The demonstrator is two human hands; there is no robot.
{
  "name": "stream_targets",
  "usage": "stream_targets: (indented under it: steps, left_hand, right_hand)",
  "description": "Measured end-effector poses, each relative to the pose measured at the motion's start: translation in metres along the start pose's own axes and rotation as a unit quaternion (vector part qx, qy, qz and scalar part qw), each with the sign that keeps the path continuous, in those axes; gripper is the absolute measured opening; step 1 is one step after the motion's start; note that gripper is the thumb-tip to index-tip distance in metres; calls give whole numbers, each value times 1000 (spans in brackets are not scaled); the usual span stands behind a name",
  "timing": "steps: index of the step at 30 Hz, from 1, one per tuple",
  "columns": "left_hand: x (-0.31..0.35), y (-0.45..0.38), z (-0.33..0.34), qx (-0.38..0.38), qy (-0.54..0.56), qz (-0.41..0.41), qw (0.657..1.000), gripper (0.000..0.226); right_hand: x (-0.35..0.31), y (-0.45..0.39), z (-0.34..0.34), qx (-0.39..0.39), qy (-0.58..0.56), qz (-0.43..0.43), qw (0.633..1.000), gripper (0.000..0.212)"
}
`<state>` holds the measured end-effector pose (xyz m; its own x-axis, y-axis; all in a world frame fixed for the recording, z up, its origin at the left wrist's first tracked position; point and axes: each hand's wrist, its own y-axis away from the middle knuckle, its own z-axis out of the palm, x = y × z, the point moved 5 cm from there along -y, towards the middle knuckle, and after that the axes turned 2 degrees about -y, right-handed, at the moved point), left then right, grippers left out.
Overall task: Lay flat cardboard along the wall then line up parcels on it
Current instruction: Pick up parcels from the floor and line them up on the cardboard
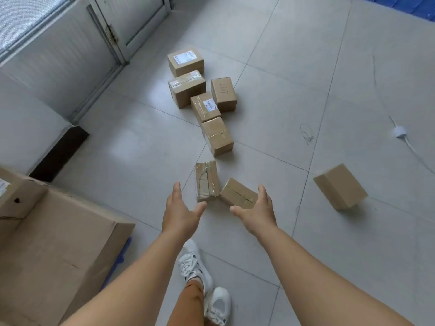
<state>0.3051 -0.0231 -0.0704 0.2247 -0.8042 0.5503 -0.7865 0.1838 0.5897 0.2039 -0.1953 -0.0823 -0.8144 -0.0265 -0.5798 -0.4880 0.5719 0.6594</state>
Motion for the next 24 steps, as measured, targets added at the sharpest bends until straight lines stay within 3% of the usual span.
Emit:
stream_targets:
  steps: [10,17,24]
  left_hand:
    - [6,-139,69,-50,-30,-60,997,96]
    - [-15,-215,121,-63,-71,-88,992,96]
    - [-57,-279,200,-85,-129,-119,981,93]
  right_hand:
    - [23,-135,17,-15,86,54,995,111]
    - [56,-214,52,-71,178,63,980,113]
    - [113,-280,103,-179,371,14,911,113]
